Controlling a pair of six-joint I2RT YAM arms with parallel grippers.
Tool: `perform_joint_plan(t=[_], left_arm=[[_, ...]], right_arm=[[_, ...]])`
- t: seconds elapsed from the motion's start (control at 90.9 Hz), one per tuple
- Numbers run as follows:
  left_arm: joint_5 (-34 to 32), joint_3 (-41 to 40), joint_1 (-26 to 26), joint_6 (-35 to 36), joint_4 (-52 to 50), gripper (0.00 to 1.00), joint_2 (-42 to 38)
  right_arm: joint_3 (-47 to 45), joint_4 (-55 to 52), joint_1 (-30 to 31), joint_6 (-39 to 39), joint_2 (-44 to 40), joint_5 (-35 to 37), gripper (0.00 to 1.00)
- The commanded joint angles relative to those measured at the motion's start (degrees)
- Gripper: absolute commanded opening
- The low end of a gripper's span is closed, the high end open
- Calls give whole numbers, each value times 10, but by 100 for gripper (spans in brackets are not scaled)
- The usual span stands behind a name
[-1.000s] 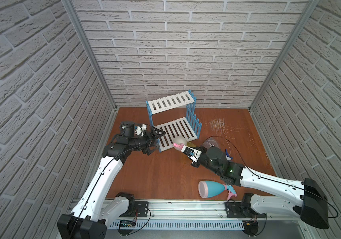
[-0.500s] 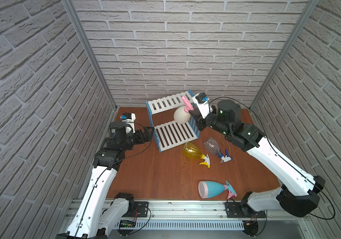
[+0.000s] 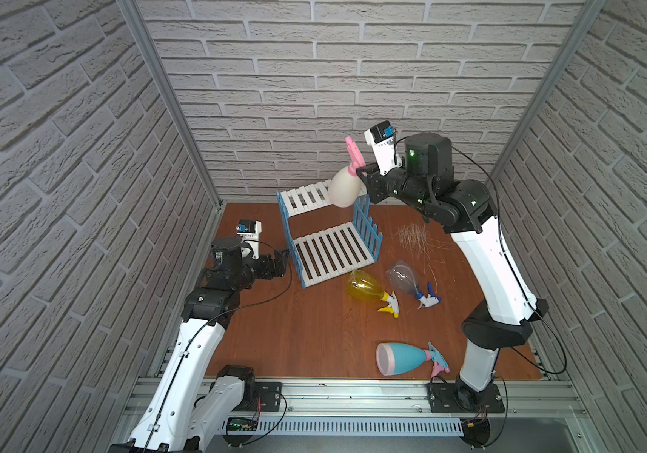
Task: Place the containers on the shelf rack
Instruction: 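Pick up a container from the center of the board.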
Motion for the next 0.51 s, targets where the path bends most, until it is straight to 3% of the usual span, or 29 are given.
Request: perform_joint_plan(t=[0.0, 0.143, 0.297, 0.495], left_arm=[[21, -13, 0, 28, 49, 98, -16], [63, -19, -18, 88, 89, 98, -18], [25, 17, -79, 160, 124, 98, 31], [18, 92, -128, 194, 148, 98, 123]], right_arm=[[18, 8, -21, 20, 13, 15, 4], [18, 35, -40, 29, 25, 1, 3], [19, 50, -58, 37, 37, -7, 3], [39, 65, -84, 59, 74, -44, 3]])
